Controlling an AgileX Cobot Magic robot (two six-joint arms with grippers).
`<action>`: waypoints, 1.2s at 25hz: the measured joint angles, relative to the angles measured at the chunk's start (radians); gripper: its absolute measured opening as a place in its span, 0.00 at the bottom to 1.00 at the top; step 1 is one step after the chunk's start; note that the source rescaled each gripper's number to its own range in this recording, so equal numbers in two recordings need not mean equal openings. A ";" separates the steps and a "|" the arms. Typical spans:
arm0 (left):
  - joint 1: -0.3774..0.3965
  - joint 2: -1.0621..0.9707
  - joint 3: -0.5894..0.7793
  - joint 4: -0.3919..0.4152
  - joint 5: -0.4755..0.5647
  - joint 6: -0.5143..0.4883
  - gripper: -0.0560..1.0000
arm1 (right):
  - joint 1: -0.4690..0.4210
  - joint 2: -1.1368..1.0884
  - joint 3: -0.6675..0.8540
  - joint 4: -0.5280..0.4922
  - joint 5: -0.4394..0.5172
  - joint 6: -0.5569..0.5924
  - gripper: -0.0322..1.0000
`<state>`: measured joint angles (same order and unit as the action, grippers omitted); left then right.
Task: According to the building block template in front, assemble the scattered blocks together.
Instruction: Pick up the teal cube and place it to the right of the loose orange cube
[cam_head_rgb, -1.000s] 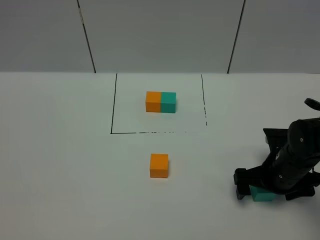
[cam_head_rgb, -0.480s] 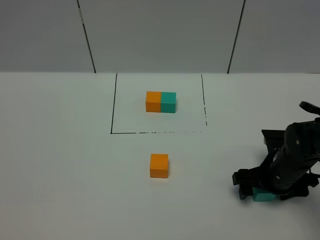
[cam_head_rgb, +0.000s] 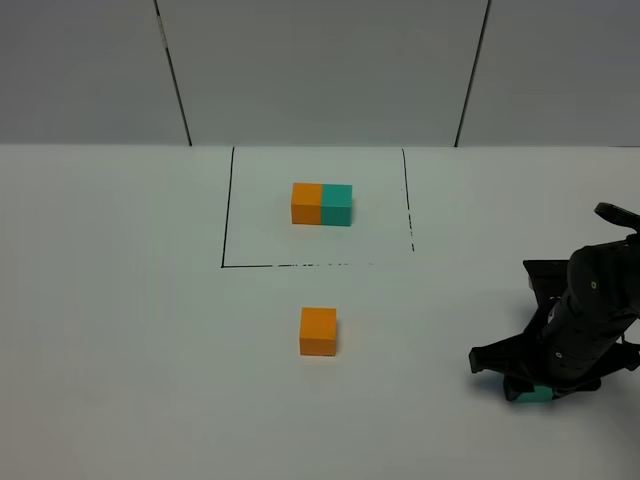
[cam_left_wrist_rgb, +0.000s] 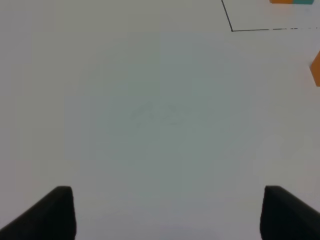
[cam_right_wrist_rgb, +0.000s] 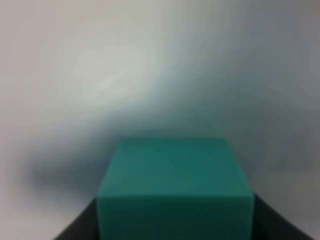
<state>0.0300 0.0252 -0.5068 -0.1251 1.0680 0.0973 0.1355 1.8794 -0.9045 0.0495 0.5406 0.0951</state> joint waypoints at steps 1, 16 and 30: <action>0.000 0.000 0.000 0.000 0.000 0.000 0.61 | 0.000 -0.001 -0.001 0.000 0.002 0.000 0.04; 0.000 0.000 0.000 0.000 0.000 0.000 0.61 | 0.142 -0.066 -0.349 -0.145 0.348 -0.596 0.04; 0.000 0.000 0.000 0.000 0.000 -0.001 0.61 | 0.267 0.209 -0.583 -0.184 0.464 -0.915 0.04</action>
<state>0.0300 0.0252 -0.5068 -0.1251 1.0680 0.0966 0.4030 2.0888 -1.4879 -0.1350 1.0047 -0.8195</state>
